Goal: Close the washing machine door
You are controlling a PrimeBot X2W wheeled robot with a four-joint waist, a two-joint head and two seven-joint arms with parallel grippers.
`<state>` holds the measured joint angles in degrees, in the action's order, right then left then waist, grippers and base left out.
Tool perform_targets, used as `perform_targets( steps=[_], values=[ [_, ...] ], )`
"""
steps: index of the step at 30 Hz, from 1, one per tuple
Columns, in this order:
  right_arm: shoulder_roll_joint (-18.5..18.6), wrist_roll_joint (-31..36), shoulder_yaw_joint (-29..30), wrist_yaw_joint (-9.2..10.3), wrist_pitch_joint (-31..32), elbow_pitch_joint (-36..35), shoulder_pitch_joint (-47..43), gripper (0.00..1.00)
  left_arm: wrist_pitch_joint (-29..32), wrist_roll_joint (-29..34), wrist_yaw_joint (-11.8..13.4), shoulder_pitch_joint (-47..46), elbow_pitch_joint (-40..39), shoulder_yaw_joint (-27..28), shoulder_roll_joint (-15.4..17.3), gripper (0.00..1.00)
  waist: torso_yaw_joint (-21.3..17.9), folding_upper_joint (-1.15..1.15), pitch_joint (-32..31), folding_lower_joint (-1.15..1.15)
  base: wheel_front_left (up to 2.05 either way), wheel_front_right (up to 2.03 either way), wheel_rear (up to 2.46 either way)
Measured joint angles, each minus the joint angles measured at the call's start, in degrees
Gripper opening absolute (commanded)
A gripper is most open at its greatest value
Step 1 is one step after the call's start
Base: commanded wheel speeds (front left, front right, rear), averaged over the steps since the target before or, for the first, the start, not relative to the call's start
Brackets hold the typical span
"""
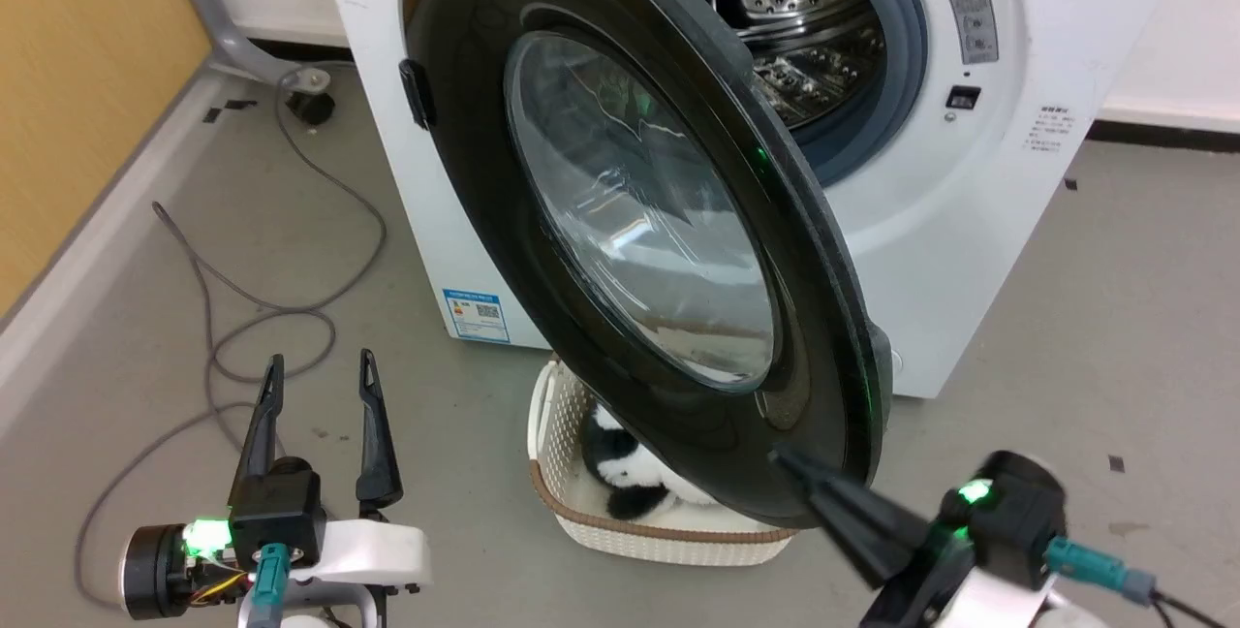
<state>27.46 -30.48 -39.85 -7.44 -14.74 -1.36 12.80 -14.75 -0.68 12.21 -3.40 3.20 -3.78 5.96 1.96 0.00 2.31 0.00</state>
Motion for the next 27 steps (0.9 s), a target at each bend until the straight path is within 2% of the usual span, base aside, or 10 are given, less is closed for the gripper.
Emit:
perform_targets(
  steps=[6,15,21,27],
  values=[
    [0.2,0.2,4.7,0.00,0.0,4.2,0.0,0.00,0.0,0.1,0.2,-0.1,-0.2,-0.8,-0.3,1.00,-0.3,0.00,1.4,0.00,0.00,0.00,0.00],
    [0.2,0.2,14.0,-0.15,0.0,6.4,0.9,0.00,0.0,0.9,0.7,-1.8,-1.5,-2.4,-0.4,1.00,-0.2,0.00,4.7,0.00,0.00,0.00,0.00],
    [0.4,0.3,22.5,-0.10,0.0,12.8,5.0,0.00,0.0,1.1,0.8,-4.8,-2.3,-4.3,-0.8,1.00,0.3,0.00,8.3,0.00,0.00,0.00,0.00],
    [1.6,0.7,26.1,-0.11,0.0,18.0,11.5,0.00,0.0,1.4,1.4,-8.7,-2.9,-6.8,-1.3,1.00,1.4,0.00,12.8,0.00,0.00,0.00,0.00]
  ],
)
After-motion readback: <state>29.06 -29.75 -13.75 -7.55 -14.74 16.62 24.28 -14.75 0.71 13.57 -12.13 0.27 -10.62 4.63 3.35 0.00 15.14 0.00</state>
